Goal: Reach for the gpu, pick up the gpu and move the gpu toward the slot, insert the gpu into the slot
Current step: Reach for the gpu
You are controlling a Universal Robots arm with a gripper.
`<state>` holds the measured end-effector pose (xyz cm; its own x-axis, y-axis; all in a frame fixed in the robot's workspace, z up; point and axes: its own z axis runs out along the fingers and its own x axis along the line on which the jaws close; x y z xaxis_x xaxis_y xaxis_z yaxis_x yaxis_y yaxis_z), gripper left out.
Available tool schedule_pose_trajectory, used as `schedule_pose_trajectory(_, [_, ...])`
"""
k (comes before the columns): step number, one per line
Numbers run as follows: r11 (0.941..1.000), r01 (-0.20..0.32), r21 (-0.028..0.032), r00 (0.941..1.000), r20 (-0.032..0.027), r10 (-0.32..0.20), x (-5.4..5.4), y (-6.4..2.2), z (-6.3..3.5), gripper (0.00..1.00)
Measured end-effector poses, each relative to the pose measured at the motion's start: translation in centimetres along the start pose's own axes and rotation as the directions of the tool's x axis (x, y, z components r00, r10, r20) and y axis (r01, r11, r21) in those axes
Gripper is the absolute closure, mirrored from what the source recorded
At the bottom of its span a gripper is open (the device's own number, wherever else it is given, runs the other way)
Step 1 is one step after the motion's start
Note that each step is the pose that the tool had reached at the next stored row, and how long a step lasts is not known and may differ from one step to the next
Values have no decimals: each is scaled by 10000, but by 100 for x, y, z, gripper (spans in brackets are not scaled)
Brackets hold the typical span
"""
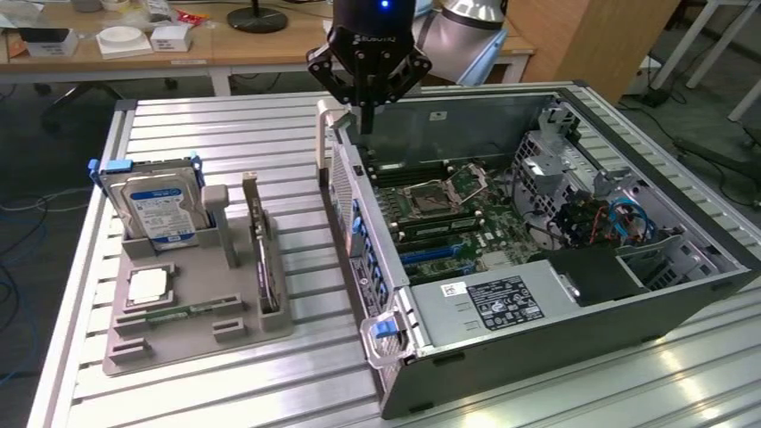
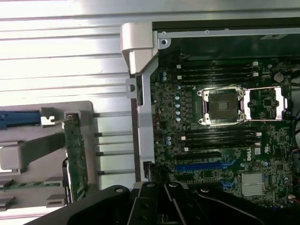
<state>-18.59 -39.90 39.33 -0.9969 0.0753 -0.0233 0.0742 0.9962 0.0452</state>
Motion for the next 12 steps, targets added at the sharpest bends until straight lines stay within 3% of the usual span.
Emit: schedule_pose_trajectory(12, [10000, 1, 0, 10000, 0, -1, 166, -14, -5, 90])
